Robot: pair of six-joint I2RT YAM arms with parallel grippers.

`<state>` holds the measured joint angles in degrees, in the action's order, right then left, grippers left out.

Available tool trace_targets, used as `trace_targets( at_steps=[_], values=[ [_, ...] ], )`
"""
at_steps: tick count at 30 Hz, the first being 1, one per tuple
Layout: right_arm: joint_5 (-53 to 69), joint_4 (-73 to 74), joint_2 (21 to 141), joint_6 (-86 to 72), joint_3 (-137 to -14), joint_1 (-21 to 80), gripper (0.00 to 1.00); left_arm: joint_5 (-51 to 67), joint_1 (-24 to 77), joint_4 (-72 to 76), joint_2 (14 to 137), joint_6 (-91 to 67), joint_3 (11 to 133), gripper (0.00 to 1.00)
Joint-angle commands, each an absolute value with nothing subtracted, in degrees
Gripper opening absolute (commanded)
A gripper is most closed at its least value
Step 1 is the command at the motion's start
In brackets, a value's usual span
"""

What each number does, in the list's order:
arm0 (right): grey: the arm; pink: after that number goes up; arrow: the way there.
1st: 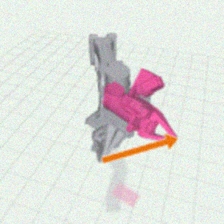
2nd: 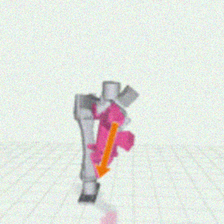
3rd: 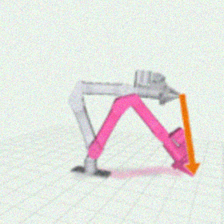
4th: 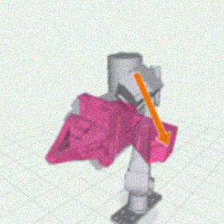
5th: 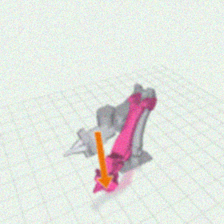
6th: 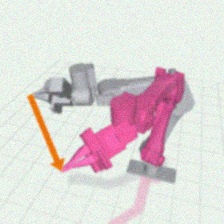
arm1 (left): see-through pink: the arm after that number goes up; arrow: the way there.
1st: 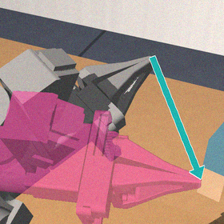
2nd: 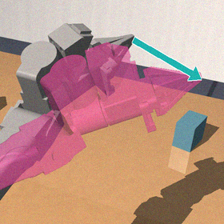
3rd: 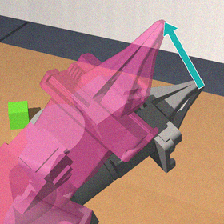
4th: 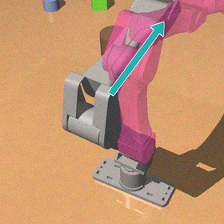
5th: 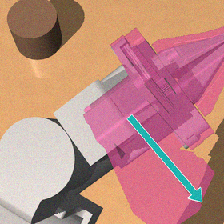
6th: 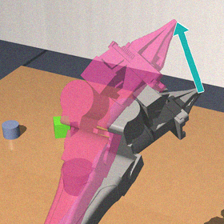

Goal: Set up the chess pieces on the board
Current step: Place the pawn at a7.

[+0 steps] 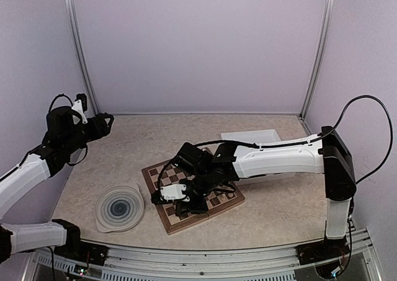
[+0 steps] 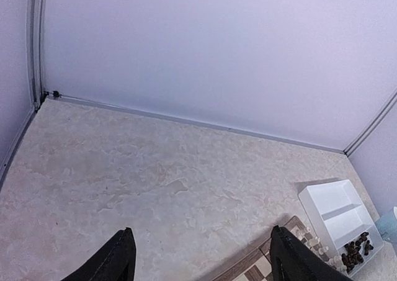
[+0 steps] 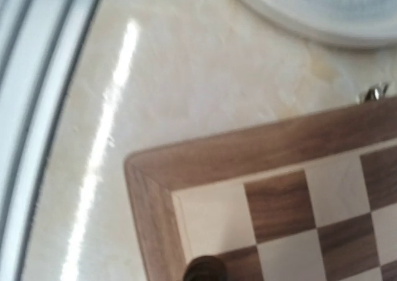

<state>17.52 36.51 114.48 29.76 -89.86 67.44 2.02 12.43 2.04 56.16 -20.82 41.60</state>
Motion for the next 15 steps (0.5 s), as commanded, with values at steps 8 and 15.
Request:
trace_targets(
  at_steps=[8,15],
  values=[
    [13.29,37.64,118.59,31.29,-90.45,67.76,0.00,5.11,10.99,3.20,52.03,-20.34,41.31,0.74],
    [12.57,38.40,119.27,31.45,-90.79,67.77,0.04,5.23,10.94,2.74,52.53,-20.30,41.56,0.74]
  ],
)
